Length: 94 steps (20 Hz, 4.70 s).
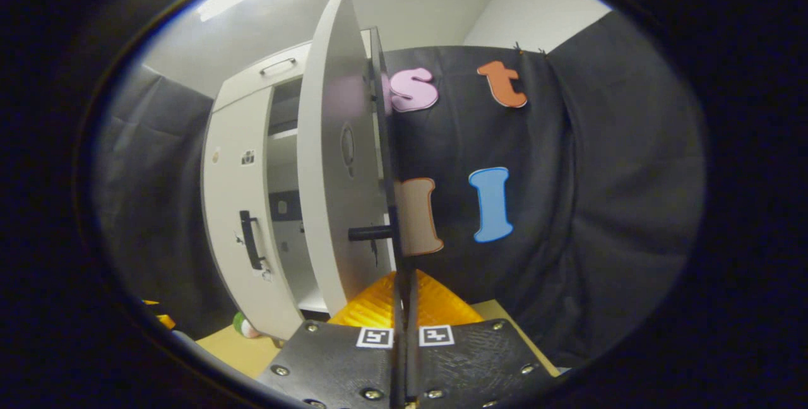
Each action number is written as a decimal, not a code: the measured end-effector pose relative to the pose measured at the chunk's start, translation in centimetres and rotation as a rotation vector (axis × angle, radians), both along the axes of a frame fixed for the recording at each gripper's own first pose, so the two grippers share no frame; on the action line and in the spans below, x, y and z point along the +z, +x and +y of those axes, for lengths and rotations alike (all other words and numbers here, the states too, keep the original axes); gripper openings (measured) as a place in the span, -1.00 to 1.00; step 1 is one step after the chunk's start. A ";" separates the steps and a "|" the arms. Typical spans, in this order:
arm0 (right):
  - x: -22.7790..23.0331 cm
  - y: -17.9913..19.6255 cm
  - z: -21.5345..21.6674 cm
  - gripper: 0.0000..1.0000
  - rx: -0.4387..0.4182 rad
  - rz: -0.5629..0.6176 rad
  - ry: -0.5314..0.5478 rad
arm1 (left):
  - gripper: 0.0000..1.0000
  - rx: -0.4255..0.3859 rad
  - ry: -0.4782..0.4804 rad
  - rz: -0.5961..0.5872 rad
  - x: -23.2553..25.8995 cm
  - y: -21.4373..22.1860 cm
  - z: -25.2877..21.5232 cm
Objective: Open the right door of the double-door shoe cabinet with the right hand, and open the left door with the left hand.
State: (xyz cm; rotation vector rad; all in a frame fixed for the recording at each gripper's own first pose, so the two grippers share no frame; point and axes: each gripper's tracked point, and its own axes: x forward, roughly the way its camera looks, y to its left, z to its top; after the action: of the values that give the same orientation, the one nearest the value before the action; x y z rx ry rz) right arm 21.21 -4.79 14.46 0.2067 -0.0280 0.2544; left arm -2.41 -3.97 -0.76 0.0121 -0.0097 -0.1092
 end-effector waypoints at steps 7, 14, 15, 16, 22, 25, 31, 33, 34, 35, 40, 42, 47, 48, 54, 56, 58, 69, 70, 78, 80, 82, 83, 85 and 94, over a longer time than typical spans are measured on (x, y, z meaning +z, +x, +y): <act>-0.1 -0.3 -0.6 -0.96 0.027 -0.041 -0.042 | 0.94 0.042 0.002 0.000 0.7 1.7 0.7; 0.8 -6.9 -3.6 0.00 -0.105 -0.167 -0.120 | 0.93 0.102 -0.038 -0.079 4.9 5.9 2.2; 0.3 -8.1 -4.1 0.51 -0.138 -0.167 -0.125 | 0.93 0.105 -0.036 -0.086 5.6 6.6 2.1; -0.6 -9.2 -4.2 0.60 -0.166 -0.155 -0.135 | 0.93 0.112 -0.032 -0.090 6.0 7.3 2.0; -7.6 -14.9 -2.1 0.99 -0.240 -0.068 -0.160 | 0.92 0.107 -0.008 -0.070 7.9 12.8 -0.8; -10.2 -17.4 -0.4 0.96 -0.217 -0.070 -0.109 | 0.92 0.142 -0.015 -0.086 9.5 16.4 -1.9; -14.3 -21.0 1.7 1.00 -0.224 -0.077 -0.065 | 0.92 0.075 -0.060 -0.112 13.0 23.1 -6.8; -15.4 -21.5 2.4 1.00 -0.217 -0.069 -0.036 | 0.92 0.089 -0.038 -0.116 13.7 25.3 -8.0; -16.0 -21.5 2.6 1.00 -0.218 -0.064 -0.028 | 0.91 0.088 -0.041 -0.098 13.6 26.2 -8.8; -16.5 -21.4 2.7 1.00 -0.226 -0.059 -0.025 | 0.92 0.072 -0.043 -0.087 13.6 27.0 -9.8; -19.3 -20.6 2.7 0.94 -0.265 -0.015 -0.072 | 0.91 0.063 0.020 -0.155 15.9 28.9 -12.2; -19.8 -20.3 3.6 1.00 -0.244 -0.009 -0.077 | 0.90 0.112 0.052 -0.146 16.3 29.7 -11.9; -19.1 -20.3 4.2 1.00 -0.217 -0.022 -0.078 | 0.68 0.121 0.055 -0.025 13.9 31.9 -11.9; -18.9 -20.5 4.4 0.94 -0.215 -0.028 -0.079 | 0.63 0.122 0.044 -0.087 14.9 32.1 -11.9; -17.9 -20.8 2.9 1.00 -0.231 -0.045 -0.078 | -0.13 0.128 0.077 -0.021 14.2 32.4 -13.6; -17.9 -20.6 2.6 0.94 -0.236 -0.042 -0.080 | -0.41 0.130 0.039 -0.019 14.3 32.4 -13.5; -17.9 -20.5 1.7 0.94 -0.254 -0.042 -0.076 | -0.53 0.117 0.052 -0.013 14.1 32.3 -13.4; -17.7 -20.3 0.9 1.00 -0.231 -0.041 -0.064 | -0.53 0.005 0.031 0.006 13.9 26.3 -12.4; -17.8 -20.3 0.9 0.94 -0.228 -0.038 -0.062 | -0.55 -0.004 0.039 0.008 13.8 25.7 -12.0; -18.0 -20.2 1.2 1.00 -0.227 -0.032 -0.079 | -0.55 -0.086 0.038 0.004 14.0 21.9 -9.9; -17.9 -20.3 1.2 1.00 -0.222 -0.035 -0.073 | -0.55 -0.088 0.040 -0.005 14.1 20.7 -8.9; -17.9 -20.3 1.2 1.00 -0.224 -0.034 -0.074 | -0.55 -0.082 0.053 -0.012 14.1 19.7 -8.0; -18.0 -20.3 1.2 1.00 -0.224 -0.034 -0.074 | -0.55 -0.072 0.058 -0.013 14.2 19.1 -7.3; -18.1 -20.2 1.4 1.00 -0.223 -0.029 -0.077 | -0.55 -0.049 0.075 -0.023 14.3 17.8 -5.1; -18.8 -20.0 3.2 1.00 -0.203 -0.015 -0.107 | -0.82 0.052 0.083 -0.051 15.0 15.1 3.3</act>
State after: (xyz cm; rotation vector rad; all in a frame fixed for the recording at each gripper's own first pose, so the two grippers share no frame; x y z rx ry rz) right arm 1.24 -1.63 -4.31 0.0943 -0.0502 0.0549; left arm 12.73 -0.65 14.21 0.0984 -0.0562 -0.0569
